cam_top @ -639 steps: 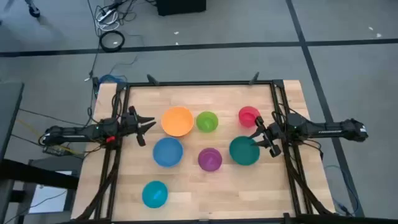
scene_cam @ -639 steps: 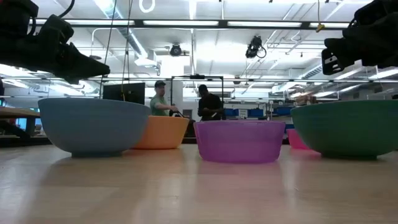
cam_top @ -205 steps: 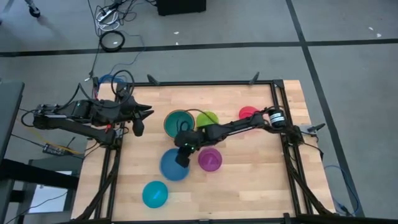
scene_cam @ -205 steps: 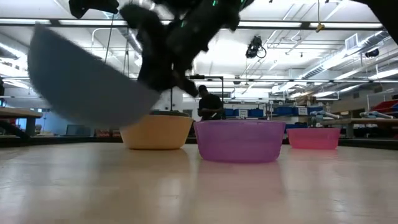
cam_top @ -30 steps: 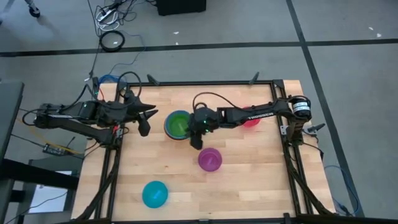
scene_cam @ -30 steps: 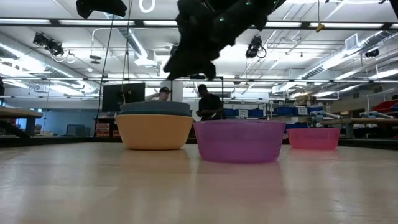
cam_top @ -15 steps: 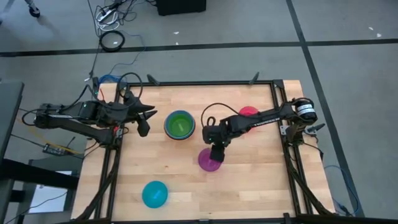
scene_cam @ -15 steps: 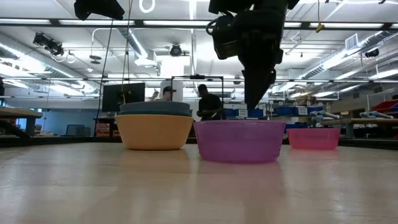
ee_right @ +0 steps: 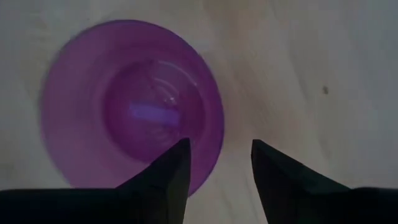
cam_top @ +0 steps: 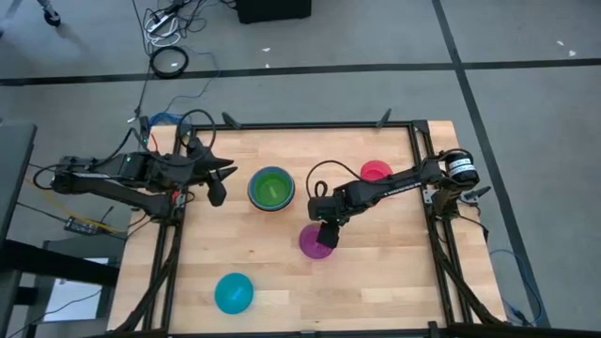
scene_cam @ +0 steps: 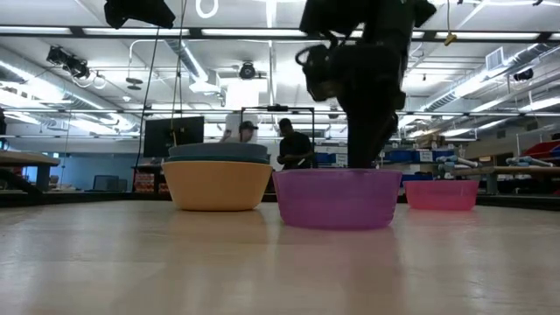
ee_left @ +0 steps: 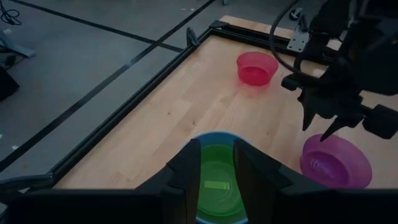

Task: Nest bowls inside each other
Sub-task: Stack the violet bowl on top of the light green bowl

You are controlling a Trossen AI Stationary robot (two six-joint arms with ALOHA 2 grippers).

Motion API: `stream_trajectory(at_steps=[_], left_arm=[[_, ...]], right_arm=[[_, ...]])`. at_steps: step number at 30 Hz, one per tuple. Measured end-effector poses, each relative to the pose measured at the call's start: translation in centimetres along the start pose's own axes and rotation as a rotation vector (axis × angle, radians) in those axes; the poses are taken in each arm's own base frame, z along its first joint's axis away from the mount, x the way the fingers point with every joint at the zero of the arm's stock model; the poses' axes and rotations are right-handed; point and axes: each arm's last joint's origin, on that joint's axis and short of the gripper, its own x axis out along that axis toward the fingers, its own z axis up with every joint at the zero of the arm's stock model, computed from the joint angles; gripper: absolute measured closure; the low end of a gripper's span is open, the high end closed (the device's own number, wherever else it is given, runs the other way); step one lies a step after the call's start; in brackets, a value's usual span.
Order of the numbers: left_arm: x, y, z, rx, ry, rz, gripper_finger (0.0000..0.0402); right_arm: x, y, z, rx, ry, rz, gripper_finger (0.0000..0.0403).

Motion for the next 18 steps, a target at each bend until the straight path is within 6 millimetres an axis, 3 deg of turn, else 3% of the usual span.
stream_trajectory(at_steps=[11,14,18], left_arm=[[0.0,0.0,0.0,0.0,0.0,0.0,0.0298],[0.0,0.0,0.0,0.0,0.0,0.0,0.0298],[0.0,0.0,0.0,0.0,0.0,0.0,0.0298]], right_arm=[[3.1,-0.7,-1.5,0.076,-0.064,0.046,0.0255],[3.2,-0.7,-1.6,0.066,-0.062,0.048,0.0292],[2.9,-0.6,-1.3,0.013,-0.05,0.094,0.0381]])
